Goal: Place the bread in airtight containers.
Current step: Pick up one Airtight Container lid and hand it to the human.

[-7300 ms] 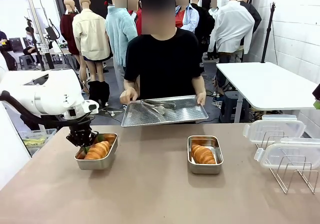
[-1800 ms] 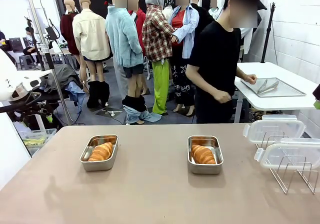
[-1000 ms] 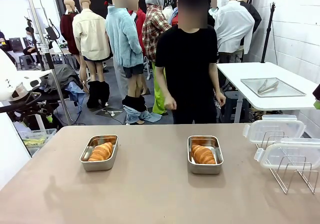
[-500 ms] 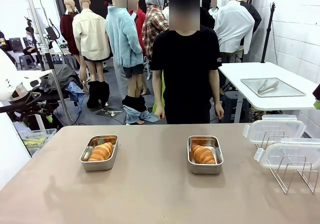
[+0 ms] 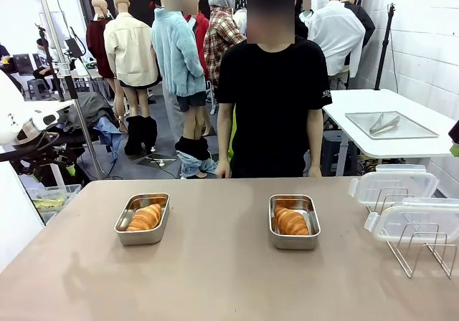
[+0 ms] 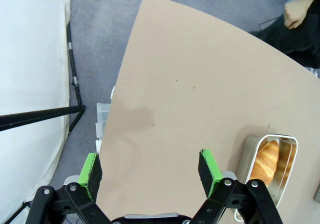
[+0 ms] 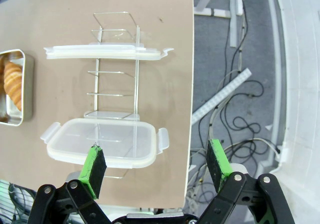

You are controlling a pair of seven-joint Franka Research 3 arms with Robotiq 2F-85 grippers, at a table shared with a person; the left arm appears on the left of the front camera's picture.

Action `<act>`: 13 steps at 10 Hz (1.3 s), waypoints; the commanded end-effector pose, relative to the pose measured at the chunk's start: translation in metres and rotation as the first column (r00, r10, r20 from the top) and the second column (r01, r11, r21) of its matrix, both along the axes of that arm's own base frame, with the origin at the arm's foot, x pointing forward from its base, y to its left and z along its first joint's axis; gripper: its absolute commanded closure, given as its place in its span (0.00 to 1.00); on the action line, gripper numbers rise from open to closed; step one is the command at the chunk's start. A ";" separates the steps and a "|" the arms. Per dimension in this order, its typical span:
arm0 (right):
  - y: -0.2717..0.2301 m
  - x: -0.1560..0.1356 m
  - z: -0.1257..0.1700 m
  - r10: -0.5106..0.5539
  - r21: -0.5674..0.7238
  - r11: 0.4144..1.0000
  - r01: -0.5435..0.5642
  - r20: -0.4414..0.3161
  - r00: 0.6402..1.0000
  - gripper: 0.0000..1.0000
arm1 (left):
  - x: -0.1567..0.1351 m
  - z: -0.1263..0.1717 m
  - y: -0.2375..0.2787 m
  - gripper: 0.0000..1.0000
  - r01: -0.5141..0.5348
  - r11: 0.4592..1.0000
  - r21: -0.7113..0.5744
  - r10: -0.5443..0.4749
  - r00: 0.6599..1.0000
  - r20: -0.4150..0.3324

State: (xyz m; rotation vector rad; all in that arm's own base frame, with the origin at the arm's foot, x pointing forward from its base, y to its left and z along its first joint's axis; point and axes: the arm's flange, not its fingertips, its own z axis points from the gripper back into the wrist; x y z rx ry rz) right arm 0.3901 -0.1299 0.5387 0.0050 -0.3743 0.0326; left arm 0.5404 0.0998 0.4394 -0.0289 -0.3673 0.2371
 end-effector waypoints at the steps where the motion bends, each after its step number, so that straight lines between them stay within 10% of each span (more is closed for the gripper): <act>1: -0.001 0.000 0.001 0.008 -0.017 1.000 -0.008 -0.002 1.000 0.00 | 0.000 0.002 0.001 0.00 0.001 1.000 0.012 -0.001 1.000 0.006; 13: -0.001 0.000 0.001 0.008 -0.017 1.000 -0.008 -0.002 1.000 0.00 | 0.000 0.002 0.001 0.00 0.001 1.000 0.012 -0.001 1.000 0.006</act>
